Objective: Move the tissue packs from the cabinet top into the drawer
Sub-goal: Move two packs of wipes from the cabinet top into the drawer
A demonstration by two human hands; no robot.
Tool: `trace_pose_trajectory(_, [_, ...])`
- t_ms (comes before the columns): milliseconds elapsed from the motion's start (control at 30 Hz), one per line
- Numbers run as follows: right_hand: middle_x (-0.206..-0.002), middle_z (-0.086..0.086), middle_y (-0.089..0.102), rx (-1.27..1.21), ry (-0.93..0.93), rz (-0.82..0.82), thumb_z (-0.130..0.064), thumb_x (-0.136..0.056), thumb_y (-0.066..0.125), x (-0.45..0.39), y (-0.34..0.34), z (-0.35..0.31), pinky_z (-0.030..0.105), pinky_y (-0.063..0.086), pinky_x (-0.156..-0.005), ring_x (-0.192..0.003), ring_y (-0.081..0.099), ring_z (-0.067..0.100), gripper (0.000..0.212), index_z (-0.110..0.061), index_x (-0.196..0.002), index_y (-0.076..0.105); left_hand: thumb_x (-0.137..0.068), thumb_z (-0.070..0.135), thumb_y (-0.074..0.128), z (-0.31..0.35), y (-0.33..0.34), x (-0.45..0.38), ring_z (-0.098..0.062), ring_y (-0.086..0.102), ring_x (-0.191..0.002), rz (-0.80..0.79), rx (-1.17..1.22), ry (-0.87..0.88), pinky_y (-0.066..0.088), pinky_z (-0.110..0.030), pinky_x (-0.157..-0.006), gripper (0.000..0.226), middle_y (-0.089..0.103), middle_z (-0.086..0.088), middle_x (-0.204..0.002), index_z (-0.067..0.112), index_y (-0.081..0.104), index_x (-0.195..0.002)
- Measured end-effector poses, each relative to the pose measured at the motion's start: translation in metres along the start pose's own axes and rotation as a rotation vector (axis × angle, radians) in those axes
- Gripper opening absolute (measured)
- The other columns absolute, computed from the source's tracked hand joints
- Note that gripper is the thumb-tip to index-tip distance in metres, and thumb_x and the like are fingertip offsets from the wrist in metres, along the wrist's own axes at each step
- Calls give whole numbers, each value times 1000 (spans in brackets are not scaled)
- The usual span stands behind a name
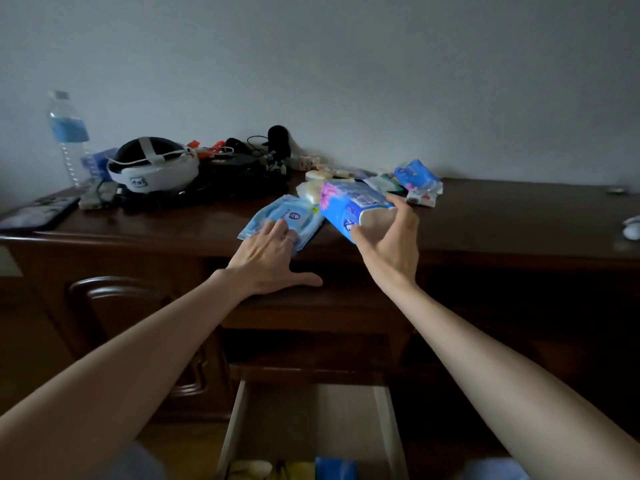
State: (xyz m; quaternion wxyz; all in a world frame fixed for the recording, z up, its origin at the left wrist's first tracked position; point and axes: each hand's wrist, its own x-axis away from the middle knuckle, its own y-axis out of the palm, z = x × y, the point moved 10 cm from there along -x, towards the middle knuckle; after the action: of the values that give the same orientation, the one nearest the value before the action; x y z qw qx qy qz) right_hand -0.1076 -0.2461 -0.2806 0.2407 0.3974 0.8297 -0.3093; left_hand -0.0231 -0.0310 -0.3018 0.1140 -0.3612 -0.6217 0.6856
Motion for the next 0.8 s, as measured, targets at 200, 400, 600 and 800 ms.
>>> trace_pose_trajectory(200, [-140,-2,41,-170,-82,18,-44,-69,81,109,-25,22,0,36,-86,-120,49,-3,88,-23,-142,36,-75,6,78,28,7,85,-33,51,-127,297,-163,92,48,-47,-97,78,43,-9,-150,22,47,-145])
trace_pose_trajectory(400, [-142,-2,40,-186,-159,-12,-41,-70,82,122,-22,19,5,42,-89,-131,49,11,89,-17,-141,35,-93,17,60,-4,-9,43,-30,39,-143,285,-91,-118,35,-45,-109,61,42,-8,-157,24,42,-152])
trace_pose_trajectory(600, [-140,2,38,-151,-187,-25,-43,-71,81,105,-10,13,3,39,-89,-129,49,16,89,-10,-141,36,-87,3,52,-32,-40,95,-18,68,-111,652,200,-342,53,-29,-73,55,70,4,-127,25,61,-136])
trace_pose_trajectory(800, [-142,-3,31,-110,-138,-143,-39,-59,90,116,20,6,7,40,-92,-134,43,17,113,-21,-150,26,-91,-1,60,-26,9,178,-20,70,-101,691,512,-366,58,-31,-76,60,68,1,-127,27,46,-142])
